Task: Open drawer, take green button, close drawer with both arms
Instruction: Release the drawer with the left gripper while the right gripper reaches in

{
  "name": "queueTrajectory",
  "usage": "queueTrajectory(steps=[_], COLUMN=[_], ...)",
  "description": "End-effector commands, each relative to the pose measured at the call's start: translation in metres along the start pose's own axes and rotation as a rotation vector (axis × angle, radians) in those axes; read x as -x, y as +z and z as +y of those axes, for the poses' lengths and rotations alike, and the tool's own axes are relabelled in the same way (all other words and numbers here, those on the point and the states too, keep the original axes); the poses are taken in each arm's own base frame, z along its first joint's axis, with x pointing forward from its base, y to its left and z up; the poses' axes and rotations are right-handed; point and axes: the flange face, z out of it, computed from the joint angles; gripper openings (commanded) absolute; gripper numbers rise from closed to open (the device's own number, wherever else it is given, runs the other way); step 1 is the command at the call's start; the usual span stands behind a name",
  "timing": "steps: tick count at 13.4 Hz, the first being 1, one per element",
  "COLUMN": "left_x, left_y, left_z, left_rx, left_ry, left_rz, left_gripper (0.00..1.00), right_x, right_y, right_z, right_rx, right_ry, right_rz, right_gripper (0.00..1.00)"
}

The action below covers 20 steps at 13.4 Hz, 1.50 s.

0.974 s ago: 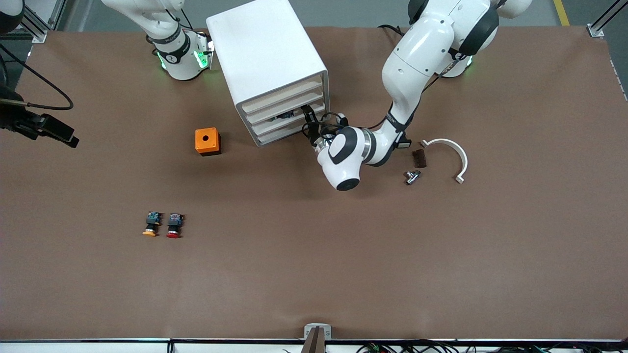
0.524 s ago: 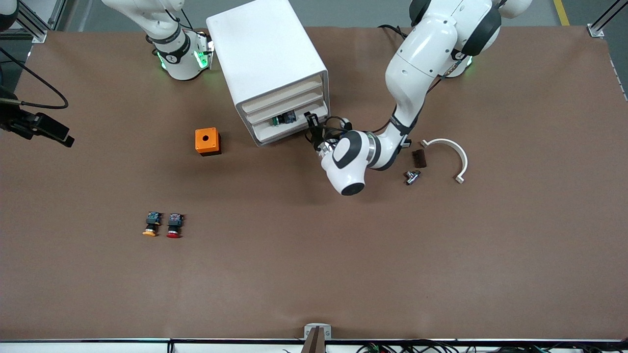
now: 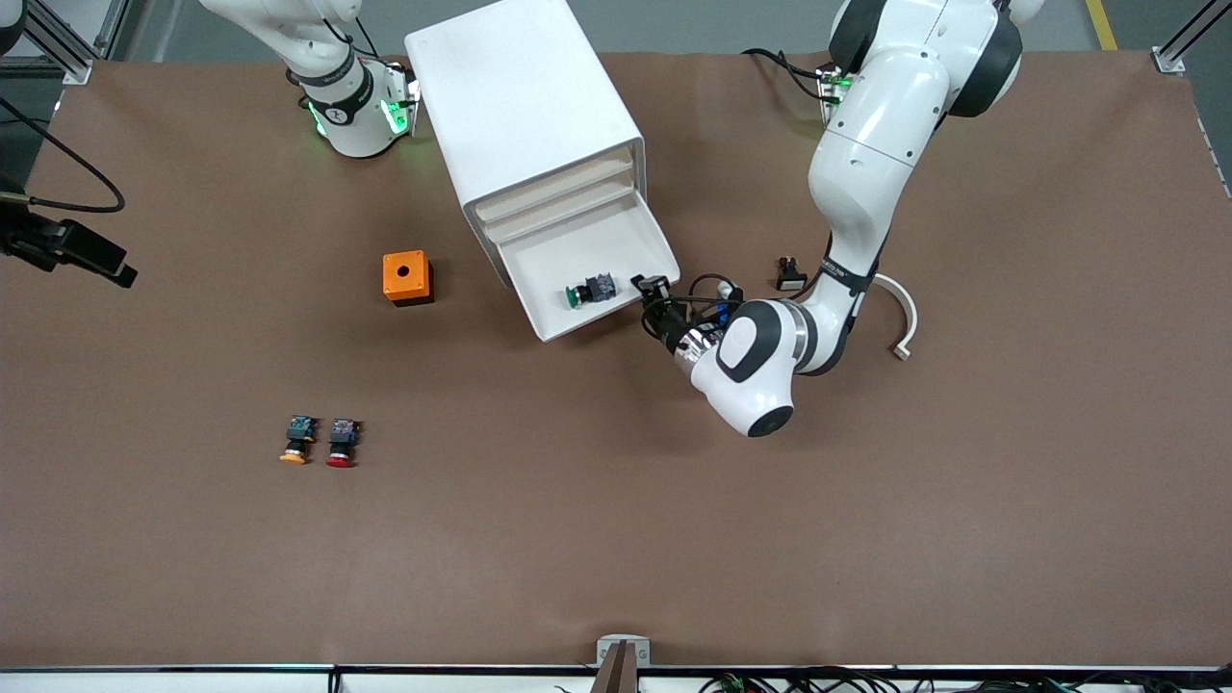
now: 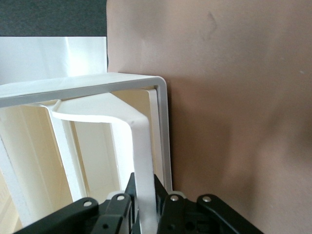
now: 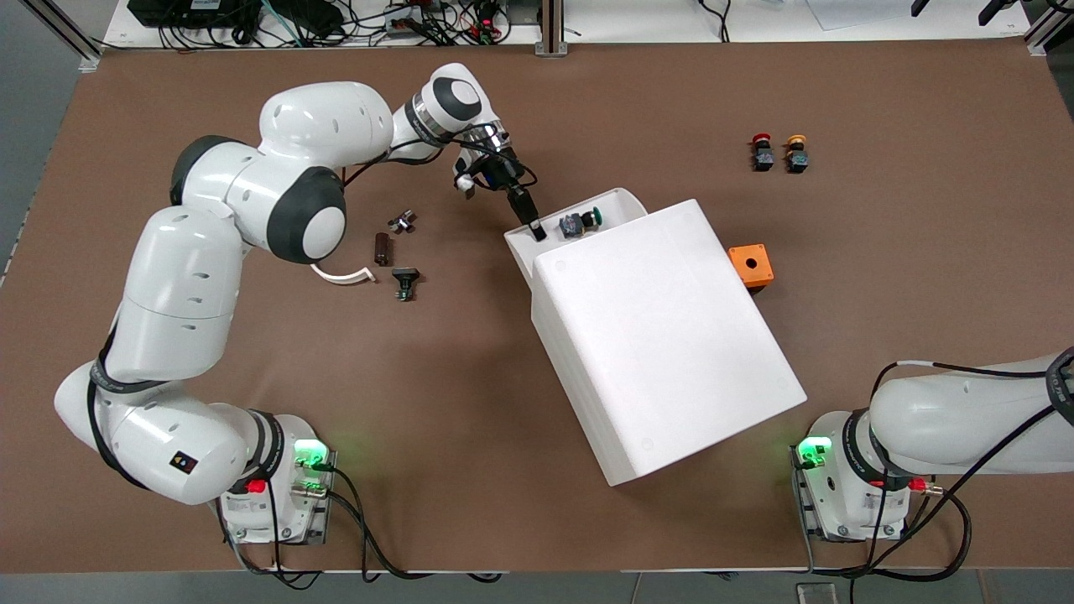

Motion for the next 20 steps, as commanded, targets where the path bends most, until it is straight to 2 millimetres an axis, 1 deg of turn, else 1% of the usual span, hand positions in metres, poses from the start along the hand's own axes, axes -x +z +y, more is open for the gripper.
queueTrajectory(steps=[1, 2, 3, 4, 5, 7, 8, 9, 11, 14, 16, 17, 19, 20], left_x=[0.000, -0.001, -0.002, -0.004, -0.007, -0.021, -0.028, -0.035, -0.049, -0.065, -0.071, -0.074, -0.078, -0.083], left_y=[-0.022, -0.026, -0.036, -0.054, -0.068, -0.098, -0.118, -0.135, -0.161, -0.200, -0.228, -0.236, -0.247, -0.256], left_z=[0.002, 0.001, -0.001, -0.002, 0.000, 0.010, 0.011, 0.011, 0.010, -0.009, -0.027, -0.033, -0.045, -0.054], left_rx=[0.048, 0.051, 0.060, 0.081, 0.103, 0.163, 0.202, 0.240, 0.323, 0.440, 0.520, 0.543, 0.577, 0.608], left_ry=[0.030, 0.030, 0.035, 0.038, 0.038, 0.033, 0.054, 0.079, 0.120, 0.210, 0.304, 0.315, 0.373, 0.405], left_rz=[-0.020, -0.025, -0.037, -0.055, -0.067, -0.080, -0.088, -0.088, -0.042, 0.060, 0.137, 0.160, 0.226, 0.295], left_gripper=[0.95, 0.99, 0.99, 0.99, 0.99, 1.00, 1.00, 0.99, 1.00, 1.00, 1.00, 1.00, 1.00, 1.00], right_x=[0.005, 0.004, 0.003, 0.001, 0.000, -0.002, -0.005, -0.006, -0.009, -0.004, 0.011, 0.014, 0.027, 0.036], right_y=[0.001, 0.005, 0.008, 0.013, 0.014, 0.022, 0.029, 0.032, 0.048, 0.071, 0.092, 0.103, 0.124, 0.136], right_z=[-0.003, -0.002, -0.002, -0.003, -0.003, -0.006, -0.010, -0.016, -0.041, -0.085, -0.123, -0.137, -0.178, -0.196], right_rx=[-0.005, -0.004, -0.004, -0.003, -0.004, -0.020, -0.039, -0.045, -0.040, -0.016, 0.017, 0.032, 0.064, 0.065], right_ry=[-0.017, -0.016, -0.015, -0.014, -0.014, -0.011, -0.009, 0.006, 0.087, 0.242, 0.351, 0.403, 0.486, 0.541], right_rz=[0.011, 0.007, 0.007, -0.002, -0.006, -0.024, -0.038, -0.040, -0.064, -0.109, -0.146, -0.161, -0.184, -0.209], right_gripper=[1.00, 1.00, 1.00, 1.00, 1.00, 1.00, 1.00, 1.00, 1.00, 1.00, 1.00, 1.00, 1.00, 1.00])
